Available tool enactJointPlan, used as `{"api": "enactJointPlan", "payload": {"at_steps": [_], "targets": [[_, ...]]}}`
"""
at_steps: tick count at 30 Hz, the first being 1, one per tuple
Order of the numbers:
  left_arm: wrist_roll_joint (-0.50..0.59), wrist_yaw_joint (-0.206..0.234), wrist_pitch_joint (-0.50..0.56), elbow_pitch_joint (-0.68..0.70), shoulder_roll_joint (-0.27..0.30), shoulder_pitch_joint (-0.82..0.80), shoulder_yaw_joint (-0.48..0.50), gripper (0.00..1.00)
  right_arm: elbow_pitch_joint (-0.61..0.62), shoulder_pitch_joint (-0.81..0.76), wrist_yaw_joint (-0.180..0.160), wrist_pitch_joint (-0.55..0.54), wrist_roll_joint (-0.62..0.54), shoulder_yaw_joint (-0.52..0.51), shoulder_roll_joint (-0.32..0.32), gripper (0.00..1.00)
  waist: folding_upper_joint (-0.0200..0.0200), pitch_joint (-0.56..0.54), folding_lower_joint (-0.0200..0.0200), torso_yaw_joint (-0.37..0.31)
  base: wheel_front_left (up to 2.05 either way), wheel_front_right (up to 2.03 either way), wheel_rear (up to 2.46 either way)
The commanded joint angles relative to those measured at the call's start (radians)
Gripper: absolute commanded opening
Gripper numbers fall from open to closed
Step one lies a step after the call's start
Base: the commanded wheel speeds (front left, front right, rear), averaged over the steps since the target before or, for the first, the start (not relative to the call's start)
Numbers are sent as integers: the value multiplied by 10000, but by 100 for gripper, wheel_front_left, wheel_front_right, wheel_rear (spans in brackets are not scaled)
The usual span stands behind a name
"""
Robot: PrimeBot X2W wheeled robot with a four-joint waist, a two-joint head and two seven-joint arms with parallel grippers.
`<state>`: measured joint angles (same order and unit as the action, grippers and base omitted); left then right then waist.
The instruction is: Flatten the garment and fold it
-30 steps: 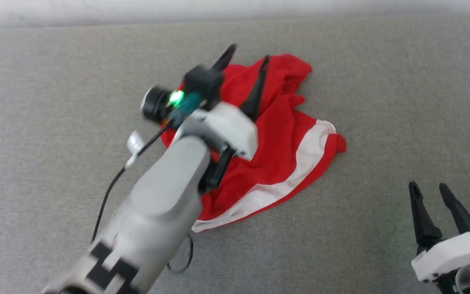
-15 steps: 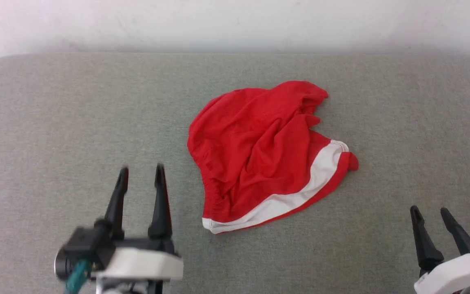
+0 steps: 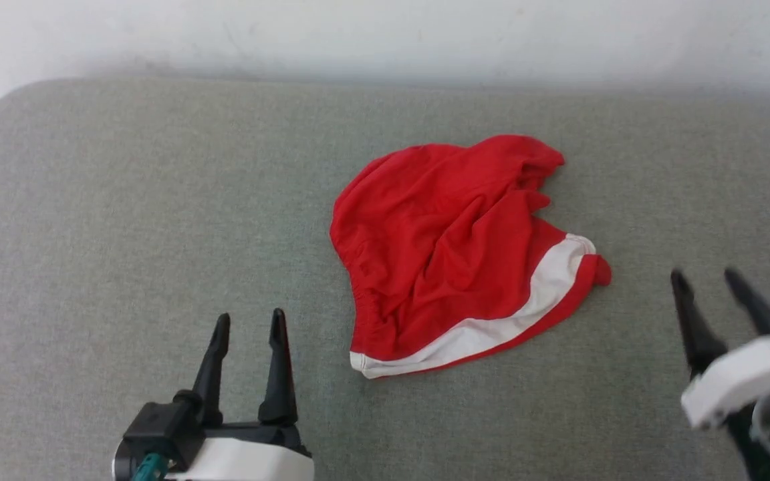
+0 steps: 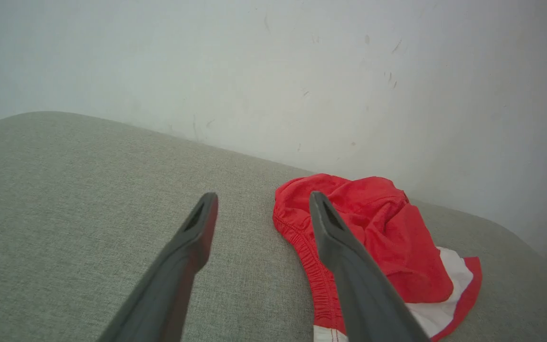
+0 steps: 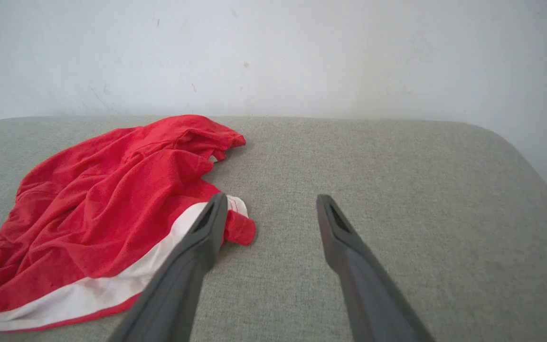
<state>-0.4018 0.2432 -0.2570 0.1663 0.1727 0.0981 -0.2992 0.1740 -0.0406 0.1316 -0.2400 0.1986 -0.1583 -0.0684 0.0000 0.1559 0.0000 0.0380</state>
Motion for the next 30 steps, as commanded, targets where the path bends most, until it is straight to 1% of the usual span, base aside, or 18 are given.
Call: {"api": "enactJointPlan", "payload": {"at_steps": [1,4,7,10,13,18,22,26,27,28,30], "targets": [[166,-154,-47,-99,-113,-206,28,100,1,537,-9,-268,-37,18,-195,100,0,302,0,153,0,0,0],[302,-369,-47,-254,-340,-479,22,100,-217,1441,-9,-1028,172,164,-630,100,0,614,0,301,0,0,0],[431,-545,-47,-425,-529,-686,25,100,-699,2200,-9,-1785,436,379,-1101,100,0,912,0,460,0,0,0],[549,-704,-47,-593,-682,-841,20,100,-1275,2729,-9,-2446,705,739,-1613,100,0,1171,0,662,0,0,0],[660,-819,-47,-711,-796,-965,76,100,-1801,3070,-9,-2858,896,1130,-2092,100,0,1386,0,860,0,0,0],[800,-1017,-47,-864,-948,-1163,118,100,-2568,3416,-9,-2949,1050,1808,-2704,100,0,1605,0,1122,0,0,0],[868,-1136,-47,-983,-1031,-1266,130,100,-3120,3585,-9,-2799,1148,2261,-2907,100,0,1676,0,1254,0,0,0],[913,-1208,-47,-1079,-1086,-1303,152,100,-3676,3693,-9,-2698,1236,2647,-2962,100,0,1693,0,1335,0,0,0],[922,-1225,-47,-1098,-1096,-1311,159,100,-3807,3711,-9,-2702,1260,2717,-2962,88,0,1693,0,1348,0,0,0],[929,-1239,-47,-1116,-1105,-1317,168,100,-3921,3728,-9,-2708,1281,2786,-2966,54,0,1690,0,1357,0,0,0],[943,-1261,-47,-1152,-1121,-1323,191,100,-4083,3789,-9,-2620,1331,2830,-2959,20,0,1682,0,1362,0,0,0]]}}
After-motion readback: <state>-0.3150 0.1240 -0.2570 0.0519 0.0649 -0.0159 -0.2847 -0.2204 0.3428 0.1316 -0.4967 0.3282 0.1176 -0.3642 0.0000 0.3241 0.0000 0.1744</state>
